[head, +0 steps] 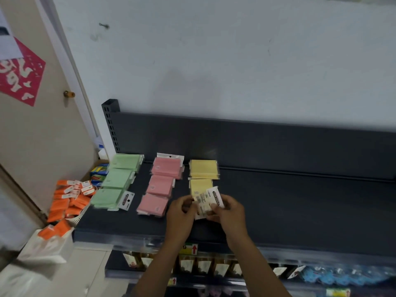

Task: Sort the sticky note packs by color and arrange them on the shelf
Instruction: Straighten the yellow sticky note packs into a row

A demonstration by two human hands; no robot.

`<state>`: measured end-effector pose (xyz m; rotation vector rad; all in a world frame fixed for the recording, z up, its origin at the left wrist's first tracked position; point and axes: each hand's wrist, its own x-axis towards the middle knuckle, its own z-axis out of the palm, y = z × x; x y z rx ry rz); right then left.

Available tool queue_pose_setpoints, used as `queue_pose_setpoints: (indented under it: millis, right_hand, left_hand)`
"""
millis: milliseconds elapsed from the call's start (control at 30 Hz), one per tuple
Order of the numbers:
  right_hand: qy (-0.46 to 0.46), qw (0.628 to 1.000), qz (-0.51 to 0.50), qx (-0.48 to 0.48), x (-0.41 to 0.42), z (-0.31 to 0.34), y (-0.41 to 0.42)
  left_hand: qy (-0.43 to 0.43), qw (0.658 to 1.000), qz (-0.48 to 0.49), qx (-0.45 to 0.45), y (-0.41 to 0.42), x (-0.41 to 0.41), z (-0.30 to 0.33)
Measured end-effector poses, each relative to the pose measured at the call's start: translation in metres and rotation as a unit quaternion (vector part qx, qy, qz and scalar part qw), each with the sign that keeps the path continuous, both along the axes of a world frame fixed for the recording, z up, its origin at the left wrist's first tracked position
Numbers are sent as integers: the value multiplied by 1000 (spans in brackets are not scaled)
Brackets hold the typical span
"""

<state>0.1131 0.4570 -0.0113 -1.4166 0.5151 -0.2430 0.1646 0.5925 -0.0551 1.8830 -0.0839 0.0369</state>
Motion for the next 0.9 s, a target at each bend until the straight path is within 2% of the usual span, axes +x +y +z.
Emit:
queue_pose_setpoints:
  millis: [267,433,667,900]
  right_hand:
    - [-3,973,19,-229,14,-15,-16]
    - [58,979,4,-194,9,-21,-22]
    - [51,963,55,-258,-9,-21,-3]
    - [63,971,67,-221,-4,-28,-4]
  left_hand:
    - [-16,1000,1,-6,-3,-4,5]
    - [-20,1000,-8,18,-1,-5,1]
    - [-37,998,-9,48,-1,-2,-6]
    - [-33,997,0,66,-6,1,-5]
